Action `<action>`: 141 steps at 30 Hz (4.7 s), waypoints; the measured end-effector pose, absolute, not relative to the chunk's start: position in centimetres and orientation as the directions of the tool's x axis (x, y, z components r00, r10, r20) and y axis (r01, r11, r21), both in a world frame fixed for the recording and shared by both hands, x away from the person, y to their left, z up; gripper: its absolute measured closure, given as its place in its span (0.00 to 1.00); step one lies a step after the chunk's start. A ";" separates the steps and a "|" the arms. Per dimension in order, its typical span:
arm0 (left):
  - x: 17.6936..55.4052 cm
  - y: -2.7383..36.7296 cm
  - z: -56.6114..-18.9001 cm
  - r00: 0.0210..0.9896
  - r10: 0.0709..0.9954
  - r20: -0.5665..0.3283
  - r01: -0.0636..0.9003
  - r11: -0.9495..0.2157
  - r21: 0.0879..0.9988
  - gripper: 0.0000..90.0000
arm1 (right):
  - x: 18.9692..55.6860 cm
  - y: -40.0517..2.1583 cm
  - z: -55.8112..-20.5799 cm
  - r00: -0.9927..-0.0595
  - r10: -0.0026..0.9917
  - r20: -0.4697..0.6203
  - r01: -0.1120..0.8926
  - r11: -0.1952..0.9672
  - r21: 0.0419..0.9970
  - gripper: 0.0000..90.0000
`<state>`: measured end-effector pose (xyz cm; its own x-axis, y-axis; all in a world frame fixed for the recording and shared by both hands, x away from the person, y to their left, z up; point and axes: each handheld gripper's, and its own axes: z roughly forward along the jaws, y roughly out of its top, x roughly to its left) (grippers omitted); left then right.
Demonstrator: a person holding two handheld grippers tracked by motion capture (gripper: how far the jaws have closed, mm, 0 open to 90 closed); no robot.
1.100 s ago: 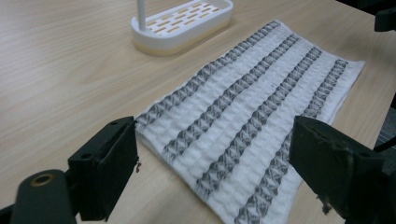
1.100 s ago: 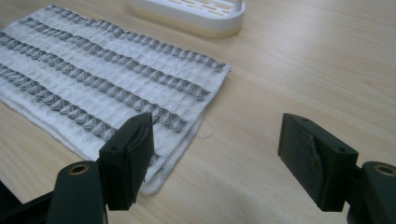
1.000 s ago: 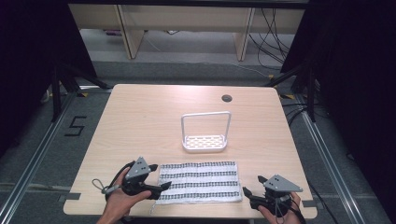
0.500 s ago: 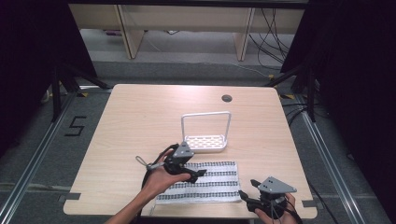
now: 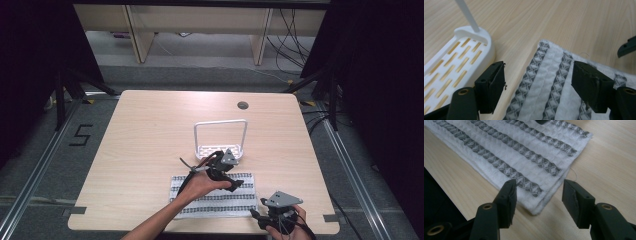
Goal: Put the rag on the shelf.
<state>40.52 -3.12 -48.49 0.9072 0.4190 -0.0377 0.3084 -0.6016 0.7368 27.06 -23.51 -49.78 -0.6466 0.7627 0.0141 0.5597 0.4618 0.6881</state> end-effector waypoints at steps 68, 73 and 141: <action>41.0 -2.0 -41.3 0.919 0.394 -0.035 0.287 -0.604 0.744 0.94 | 28.1 -24.2 -45.1 -0.672 0.739 0.045 0.441 0.351 0.826 0.97; 40.7 0.7 -37.1 0.907 0.421 -0.003 0.258 -0.548 0.795 0.94 | 29.0 -23.9 -41.3 -0.685 0.728 0.031 0.379 0.320 0.868 0.97; 51.5 7.3 -25.9 0.654 0.728 -0.206 0.382 -0.083 0.921 0.93 | 48.0 -19.1 -25.1 -0.633 0.772 -0.058 0.231 0.260 0.937 0.97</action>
<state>51.50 7.32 -25.93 0.6541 0.7279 -0.2056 0.3815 -0.0828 0.9206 48.02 -19.10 -25.10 -0.6332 0.7718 -0.0584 0.2310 0.2605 0.9375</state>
